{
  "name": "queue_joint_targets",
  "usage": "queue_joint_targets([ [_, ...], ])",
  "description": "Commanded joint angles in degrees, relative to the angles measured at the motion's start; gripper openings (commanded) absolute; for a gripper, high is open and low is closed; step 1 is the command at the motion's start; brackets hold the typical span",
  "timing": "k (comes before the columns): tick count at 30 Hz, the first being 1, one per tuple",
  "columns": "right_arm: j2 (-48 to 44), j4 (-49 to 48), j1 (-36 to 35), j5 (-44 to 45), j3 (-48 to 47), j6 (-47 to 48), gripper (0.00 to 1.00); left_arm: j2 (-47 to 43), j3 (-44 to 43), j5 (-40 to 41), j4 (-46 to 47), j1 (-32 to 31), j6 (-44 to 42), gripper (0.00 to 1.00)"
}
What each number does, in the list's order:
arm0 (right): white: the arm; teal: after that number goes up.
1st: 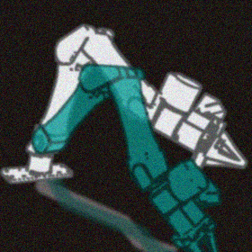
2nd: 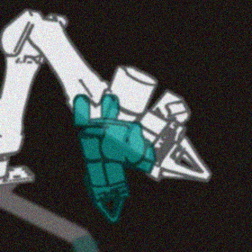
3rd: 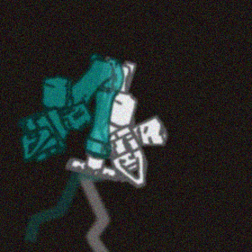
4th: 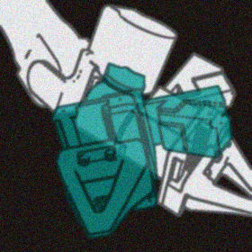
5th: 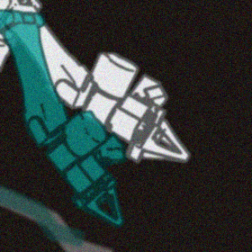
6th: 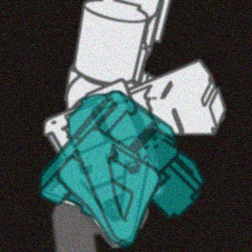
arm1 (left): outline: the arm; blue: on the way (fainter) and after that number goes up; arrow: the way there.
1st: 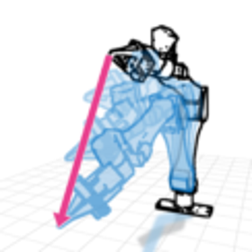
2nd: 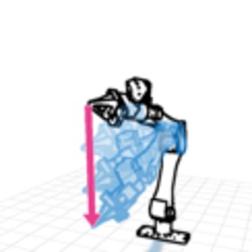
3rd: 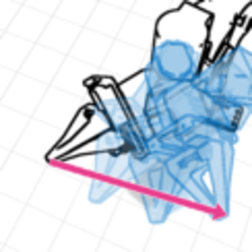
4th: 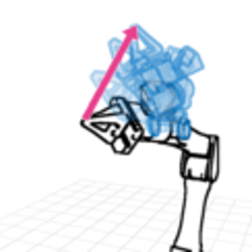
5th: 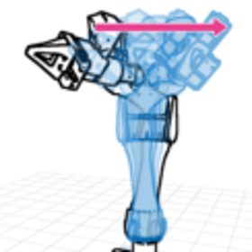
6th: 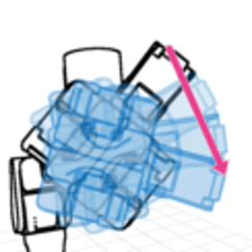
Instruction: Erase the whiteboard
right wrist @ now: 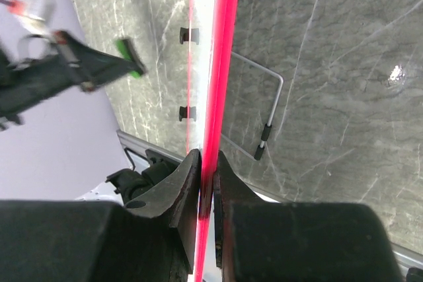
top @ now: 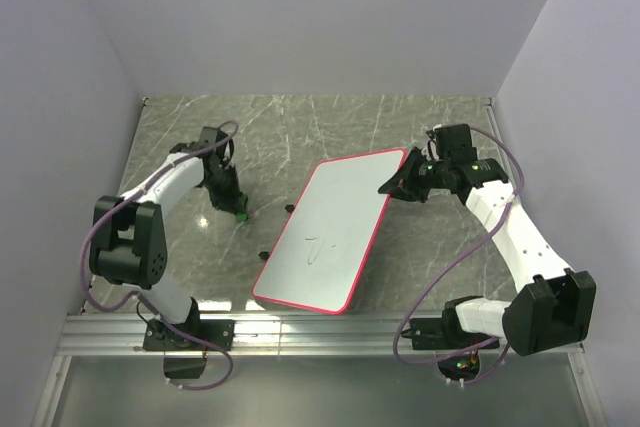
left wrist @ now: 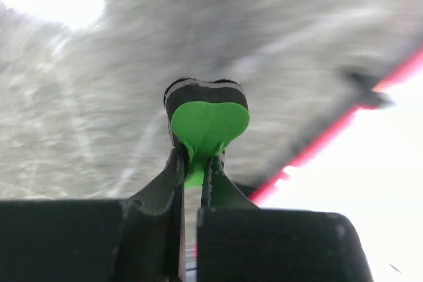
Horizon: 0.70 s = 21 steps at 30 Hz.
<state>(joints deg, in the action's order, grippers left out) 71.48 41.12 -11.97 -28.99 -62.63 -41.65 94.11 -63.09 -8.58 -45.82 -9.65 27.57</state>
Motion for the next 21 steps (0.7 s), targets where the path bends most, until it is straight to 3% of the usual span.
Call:
queue_joint_targets([
  [1,0.5,-1.3,-0.3,1.6,-0.8,5.7,0.0,-5.0,-8.2,-9.5,-1.7,-2.1,-1.7,0.0],
  [7,1.4,-3.3,-0.3,0.7,0.3,5.1,0.0,-6.6,-11.5,-24.4,-0.9,-6.9,-2.3,0.0],
  [13,3.3,-3.2,-0.4,0.7,-1.2,6.1,0.0,-8.1,-10.2,-27.6,2.0,-17.9,-2.1,0.0],
  [21,4.3,-3.1,-0.4,0.4,-1.6,6.1,0.0,-6.8,-11.5,-28.9,3.9,-24.9,0.6,0.0],
])
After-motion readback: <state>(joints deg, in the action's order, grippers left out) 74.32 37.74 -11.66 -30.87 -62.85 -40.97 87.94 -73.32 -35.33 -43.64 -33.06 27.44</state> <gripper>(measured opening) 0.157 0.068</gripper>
